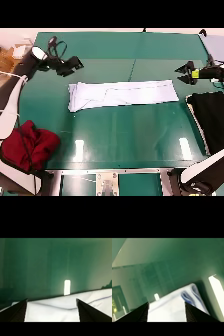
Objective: Fold the shirts.
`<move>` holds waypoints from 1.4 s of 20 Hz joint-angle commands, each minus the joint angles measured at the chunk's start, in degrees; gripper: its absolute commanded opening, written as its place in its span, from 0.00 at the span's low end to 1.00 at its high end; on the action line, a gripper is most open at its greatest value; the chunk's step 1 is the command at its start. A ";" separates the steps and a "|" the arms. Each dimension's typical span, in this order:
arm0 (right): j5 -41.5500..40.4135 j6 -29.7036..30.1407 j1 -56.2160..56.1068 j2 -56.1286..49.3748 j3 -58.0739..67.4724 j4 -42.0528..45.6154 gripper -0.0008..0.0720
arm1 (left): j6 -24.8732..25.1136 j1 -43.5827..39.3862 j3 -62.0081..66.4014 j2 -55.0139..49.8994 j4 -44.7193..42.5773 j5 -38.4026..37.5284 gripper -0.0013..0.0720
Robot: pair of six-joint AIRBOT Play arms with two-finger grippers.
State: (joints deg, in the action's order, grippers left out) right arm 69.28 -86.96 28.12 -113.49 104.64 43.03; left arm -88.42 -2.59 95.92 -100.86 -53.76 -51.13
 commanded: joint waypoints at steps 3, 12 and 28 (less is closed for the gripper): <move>11.26 7.10 4.74 -4.07 3.76 5.88 0.70 | 0.33 4.72 7.61 -0.39 1.09 -12.81 0.60; 17.68 15.13 -0.26 -15.02 3.80 3.06 0.62 | 0.39 2.51 7.63 -0.42 1.70 -18.16 0.05; 35.56 11.96 -6.91 7.50 10.43 -13.94 0.03 | 2.05 -24.15 7.52 -13.29 6.36 3.15 0.05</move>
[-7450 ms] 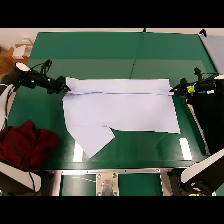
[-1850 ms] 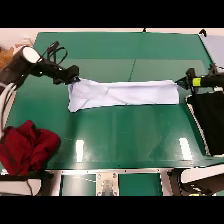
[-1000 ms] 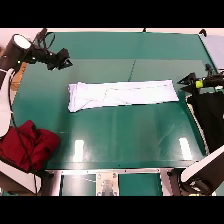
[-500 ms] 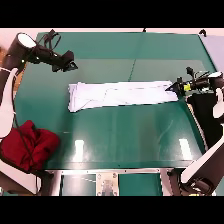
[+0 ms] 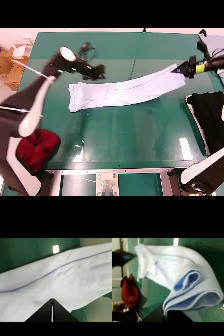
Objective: Fold the shirts.
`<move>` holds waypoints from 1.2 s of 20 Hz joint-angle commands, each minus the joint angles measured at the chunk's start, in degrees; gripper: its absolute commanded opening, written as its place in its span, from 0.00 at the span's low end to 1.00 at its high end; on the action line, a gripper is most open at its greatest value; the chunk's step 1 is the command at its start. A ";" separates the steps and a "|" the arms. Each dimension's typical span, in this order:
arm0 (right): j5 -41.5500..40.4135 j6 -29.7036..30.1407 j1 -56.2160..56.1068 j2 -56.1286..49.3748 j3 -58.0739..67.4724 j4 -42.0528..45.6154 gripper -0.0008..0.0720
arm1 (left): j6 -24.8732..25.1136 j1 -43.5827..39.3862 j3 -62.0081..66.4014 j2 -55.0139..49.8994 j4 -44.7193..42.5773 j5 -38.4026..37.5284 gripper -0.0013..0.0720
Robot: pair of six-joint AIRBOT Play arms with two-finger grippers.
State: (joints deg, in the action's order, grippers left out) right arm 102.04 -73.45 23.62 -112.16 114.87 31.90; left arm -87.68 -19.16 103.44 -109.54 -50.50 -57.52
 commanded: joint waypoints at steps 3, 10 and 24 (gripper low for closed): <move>2.60 -2.67 -6.14 11.63 0.20 -2.80 0.03 | 1.40 -13.44 0.22 -9.09 8.85 18.03 0.05; 2.56 -3.34 -11.06 15.13 0.17 -1.62 0.03 | 4.22 -17.33 4.17 -14.49 19.10 18.91 0.05; -22.08 -7.41 -31.01 14.10 -13.35 -0.33 0.03 | 2.25 15.52 14.99 2.73 20.52 -36.70 0.05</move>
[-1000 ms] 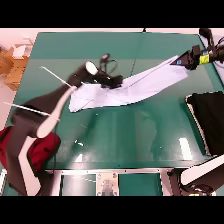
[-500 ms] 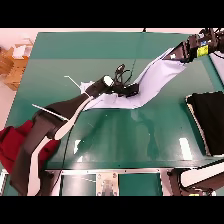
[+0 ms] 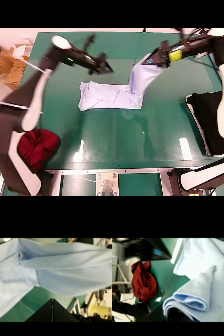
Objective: Fold the shirts.
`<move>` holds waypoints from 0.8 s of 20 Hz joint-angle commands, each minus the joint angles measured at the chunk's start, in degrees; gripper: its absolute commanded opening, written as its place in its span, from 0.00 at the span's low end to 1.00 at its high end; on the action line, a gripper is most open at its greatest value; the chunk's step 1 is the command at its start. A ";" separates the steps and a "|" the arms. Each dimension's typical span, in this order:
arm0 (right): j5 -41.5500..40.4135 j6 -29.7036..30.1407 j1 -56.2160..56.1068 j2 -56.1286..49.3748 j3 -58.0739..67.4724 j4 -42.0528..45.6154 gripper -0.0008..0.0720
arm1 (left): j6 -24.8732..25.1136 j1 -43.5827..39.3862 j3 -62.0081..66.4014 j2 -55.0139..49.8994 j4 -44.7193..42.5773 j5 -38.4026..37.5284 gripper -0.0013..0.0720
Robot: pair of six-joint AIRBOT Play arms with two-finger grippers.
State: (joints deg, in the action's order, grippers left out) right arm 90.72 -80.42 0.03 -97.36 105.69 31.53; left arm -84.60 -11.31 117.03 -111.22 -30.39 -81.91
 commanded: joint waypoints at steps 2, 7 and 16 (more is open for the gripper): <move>-19.43 -0.42 -15.30 -3.80 -4.81 0.02 0.03 | -0.79 12.26 1.40 7.76 0.42 -12.74 0.05; -41.81 -0.39 -32.09 -15.67 -4.79 -0.02 0.07 | -0.11 19.17 0.85 11.54 0.59 -13.18 0.05; -28.22 -0.83 -14.49 -14.62 -1.36 2.62 0.73 | 2.58 19.41 0.63 11.61 -0.07 -12.70 0.05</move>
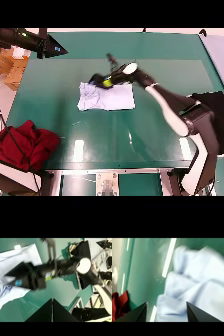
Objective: Fold the shirts.
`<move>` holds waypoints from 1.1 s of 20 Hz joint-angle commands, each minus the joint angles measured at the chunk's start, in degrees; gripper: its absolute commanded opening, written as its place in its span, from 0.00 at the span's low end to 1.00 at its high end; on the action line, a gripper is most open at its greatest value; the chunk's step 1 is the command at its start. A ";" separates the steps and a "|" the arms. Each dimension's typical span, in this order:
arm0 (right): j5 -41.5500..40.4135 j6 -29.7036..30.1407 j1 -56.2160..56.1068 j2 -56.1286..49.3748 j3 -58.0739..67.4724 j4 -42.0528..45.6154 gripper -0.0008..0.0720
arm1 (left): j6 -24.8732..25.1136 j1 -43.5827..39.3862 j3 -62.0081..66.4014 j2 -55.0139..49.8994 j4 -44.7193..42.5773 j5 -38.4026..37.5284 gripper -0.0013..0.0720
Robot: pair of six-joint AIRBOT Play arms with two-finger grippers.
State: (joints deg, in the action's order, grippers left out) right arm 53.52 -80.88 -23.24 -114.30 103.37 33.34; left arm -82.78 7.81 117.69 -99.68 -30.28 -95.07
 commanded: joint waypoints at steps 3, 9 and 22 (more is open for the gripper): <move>18.32 -0.76 20.74 6.03 0.48 3.76 0.70 | 0.76 0.26 -0.02 0.07 -0.15 2.34 0.05; 22.60 -0.28 27.65 6.21 -13.18 9.44 0.85 | 0.70 0.26 -0.02 0.07 -0.09 2.49 0.05; 13.53 1.36 12.50 5.86 -14.86 4.79 0.03 | 0.28 0.26 -0.02 0.07 -0.09 2.23 0.05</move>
State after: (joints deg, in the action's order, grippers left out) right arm 66.48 -79.05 -8.97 -108.86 86.11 39.00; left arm -82.41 8.05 117.67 -99.66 -30.37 -92.62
